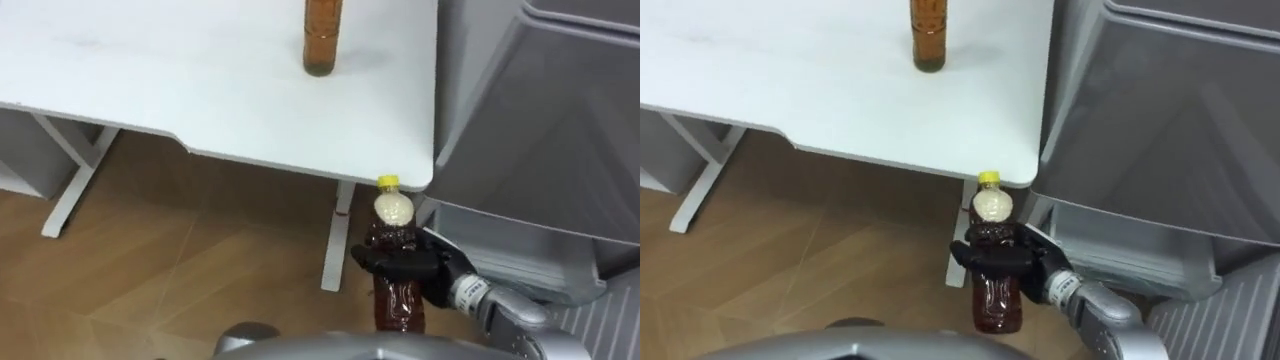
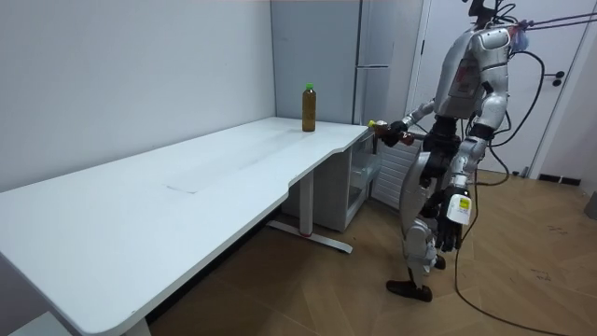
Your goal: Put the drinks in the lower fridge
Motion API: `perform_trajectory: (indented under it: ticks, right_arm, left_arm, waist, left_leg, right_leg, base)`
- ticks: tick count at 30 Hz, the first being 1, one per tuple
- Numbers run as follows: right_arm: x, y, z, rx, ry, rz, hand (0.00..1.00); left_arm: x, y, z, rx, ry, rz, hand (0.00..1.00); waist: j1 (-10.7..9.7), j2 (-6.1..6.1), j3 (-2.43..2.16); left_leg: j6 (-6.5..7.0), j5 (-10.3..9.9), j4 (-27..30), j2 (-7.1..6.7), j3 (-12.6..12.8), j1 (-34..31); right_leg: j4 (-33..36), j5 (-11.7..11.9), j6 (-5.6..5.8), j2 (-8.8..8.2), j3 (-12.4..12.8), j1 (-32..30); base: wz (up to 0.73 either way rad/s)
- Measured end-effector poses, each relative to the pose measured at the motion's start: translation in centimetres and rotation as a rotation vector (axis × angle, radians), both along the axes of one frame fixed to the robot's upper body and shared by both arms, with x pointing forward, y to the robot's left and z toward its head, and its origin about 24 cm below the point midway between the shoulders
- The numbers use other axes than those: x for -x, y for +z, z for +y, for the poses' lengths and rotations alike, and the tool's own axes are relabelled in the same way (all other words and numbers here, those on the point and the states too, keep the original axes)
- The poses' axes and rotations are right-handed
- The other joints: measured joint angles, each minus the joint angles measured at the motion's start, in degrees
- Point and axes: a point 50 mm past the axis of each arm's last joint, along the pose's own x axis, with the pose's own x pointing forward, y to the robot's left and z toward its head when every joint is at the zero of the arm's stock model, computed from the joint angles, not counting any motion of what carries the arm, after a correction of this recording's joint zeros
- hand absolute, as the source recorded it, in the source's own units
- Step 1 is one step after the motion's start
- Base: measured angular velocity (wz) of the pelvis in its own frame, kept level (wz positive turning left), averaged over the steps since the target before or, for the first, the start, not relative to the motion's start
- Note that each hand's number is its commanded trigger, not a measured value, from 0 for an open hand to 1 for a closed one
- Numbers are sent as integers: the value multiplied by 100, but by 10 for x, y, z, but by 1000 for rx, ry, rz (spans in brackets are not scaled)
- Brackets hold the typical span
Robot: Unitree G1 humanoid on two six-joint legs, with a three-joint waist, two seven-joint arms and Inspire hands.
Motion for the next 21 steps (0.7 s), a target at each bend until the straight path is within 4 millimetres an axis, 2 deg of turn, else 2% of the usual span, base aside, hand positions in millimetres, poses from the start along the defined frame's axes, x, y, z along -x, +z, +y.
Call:
perform_trajectory:
  ticks: [2, 3, 4, 8, 9, 13, 21]
  right_arm:
    - [0, -1, -9, 21, -40, 4, 100]
    - [0, -1, -11, 28, -51, 6, 100]
    - [-1, -1, -14, 37, -73, 7, 100]
    - [-3, 0, -21, 43, -163, 5, 100]
    - [-3, 0, -23, 38, -196, 10, 100]
    - [1, -5, -26, 30, -283, 44, 100]
    - [9, -15, -33, -40, -553, 139, 100]
  left_arm:
    - [7, -6, -11, 110, -47, 34, 0]
    - [7, -6, -13, 133, -61, 36, 0]
    - [7, -7, -16, 168, -79, 35, 0]
    - [0, -10, -20, 244, -161, 49, 0]
    - [-2, -11, -21, 256, -185, 54, 0]
    - [-2, -11, -23, 284, -242, 83, 0]
    - [-2, -12, -26, 299, -292, 118, 0]
  waist:
    - [-173, 47, 33]
    - [-193, 51, 32]
    - [-239, 37, 50]
    - [-439, 34, 63]
    - [-476, 76, 38]
    - [-618, 59, 30]
    - [-748, 76, 37]
  left_leg:
    - [9, -17, 74, 15, -2, -75]
    - [8, -20, 74, 15, 0, -90]
    - [9, -18, 74, 16, 8, -126]
    - [12, -16, 107, 7, 13, -198]
    - [15, -13, 106, 6, 27, -191]
    - [17, -10, 53, -1, 74, -125]
    - [6, -14, -37, 8, 152, -62]
  right_leg:
    - [56, -1, 2, 1, -14, -53]
    - [64, -2, 3, 1, -3, -79]
    - [65, -2, 3, 2, 15, -118]
    - [35, -15, 16, -2, 47, -199]
    - [32, -14, 16, -1, 71, -206]
    - [36, -14, 18, -8, 116, -176]
    - [47, -17, 22, -7, 206, -199]
  base:
    - [0]
    - [0]
    - [-3]
    - [-2]
    - [-5]
    - [-6]
    - [-5]
